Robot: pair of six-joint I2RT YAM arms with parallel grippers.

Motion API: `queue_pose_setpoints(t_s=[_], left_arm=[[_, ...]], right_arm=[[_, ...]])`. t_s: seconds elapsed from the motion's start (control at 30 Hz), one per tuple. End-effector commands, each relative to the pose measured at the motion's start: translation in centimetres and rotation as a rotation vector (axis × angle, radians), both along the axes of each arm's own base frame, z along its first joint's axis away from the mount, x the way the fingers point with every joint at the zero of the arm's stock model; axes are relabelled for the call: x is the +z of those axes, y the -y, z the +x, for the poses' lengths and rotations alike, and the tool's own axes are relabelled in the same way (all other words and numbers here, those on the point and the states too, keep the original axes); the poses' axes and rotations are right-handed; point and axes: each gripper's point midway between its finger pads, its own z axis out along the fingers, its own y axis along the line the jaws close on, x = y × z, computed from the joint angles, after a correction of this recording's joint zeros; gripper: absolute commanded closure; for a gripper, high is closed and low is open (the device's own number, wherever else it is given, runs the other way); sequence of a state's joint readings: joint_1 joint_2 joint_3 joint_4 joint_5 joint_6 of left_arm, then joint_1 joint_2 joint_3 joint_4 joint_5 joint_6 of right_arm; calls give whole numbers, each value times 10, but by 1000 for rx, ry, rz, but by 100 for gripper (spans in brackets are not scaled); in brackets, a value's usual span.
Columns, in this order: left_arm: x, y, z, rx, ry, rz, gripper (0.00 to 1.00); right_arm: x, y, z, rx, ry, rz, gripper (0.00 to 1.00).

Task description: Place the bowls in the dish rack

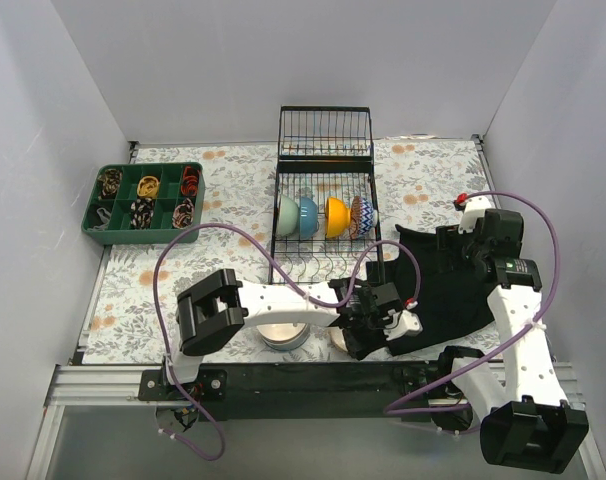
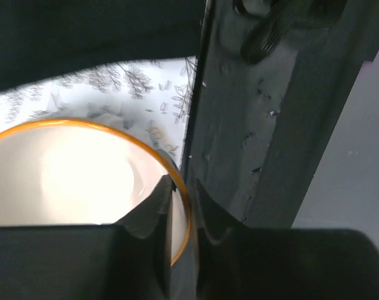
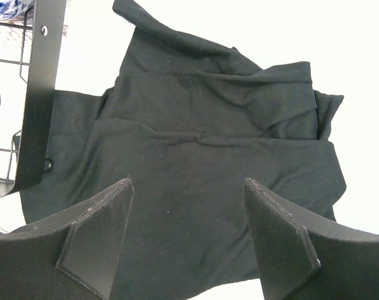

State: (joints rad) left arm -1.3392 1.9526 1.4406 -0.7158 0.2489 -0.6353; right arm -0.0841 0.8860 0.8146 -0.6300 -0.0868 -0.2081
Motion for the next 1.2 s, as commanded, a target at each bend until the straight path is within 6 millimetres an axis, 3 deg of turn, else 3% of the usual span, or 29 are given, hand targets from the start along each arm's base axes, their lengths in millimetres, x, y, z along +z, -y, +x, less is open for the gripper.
queue_pose_setpoints(t_s=[0.0, 0.07, 0.23, 0.4, 0.53, 0.57, 0.73, 0.9, 0.93, 0.97, 1.0, 1.03, 1.07, 1.13, 1.17], left_arm=[[34, 12, 0, 18, -3, -75, 100], [48, 5, 2, 26, 2, -82, 100], [94, -1, 29, 43, 46, -149, 100], [127, -13, 62, 98, -86, -181, 100], [164, -1, 81, 110, -160, -320, 100], [173, 3, 93, 134, -165, -368, 100], [194, 22, 105, 149, -237, -531, 100], [213, 14, 125, 257, -393, -734, 100], [247, 15, 133, 216, -332, -915, 100], [227, 1, 140, 339, -432, -912, 100], [230, -3, 142, 362, -419, -974, 100], [255, -5, 145, 310, -357, -1111, 100], [245, -10, 146, 336, -379, -1115, 100], [255, -9, 144, 316, -427, -1162, 100], [243, -8, 148, 346, -462, -1148, 100]], right_arm=[[12, 2, 1, -6, 37, -6, 20], [14, 2, 1, -5, 37, -7, 20], [26, 1, 4, -3, 54, 1, 21], [26, 3, 5, -3, 34, -13, 21], [28, 6, 5, -7, 24, -28, 22], [31, 7, 7, -11, 25, -35, 22], [35, 11, 11, -22, 5, -47, 22], [35, 16, 15, -38, -25, -65, 23], [34, 17, 16, -39, -29, -68, 23], [32, 18, 16, -45, -43, -71, 23], [31, 18, 15, -46, -49, -71, 23], [31, 18, 15, -47, -56, -69, 23], [29, 18, 16, -48, -65, -67, 23], [26, 18, 14, -53, -79, -63, 24], [25, 18, 15, -49, -80, -65, 24]])
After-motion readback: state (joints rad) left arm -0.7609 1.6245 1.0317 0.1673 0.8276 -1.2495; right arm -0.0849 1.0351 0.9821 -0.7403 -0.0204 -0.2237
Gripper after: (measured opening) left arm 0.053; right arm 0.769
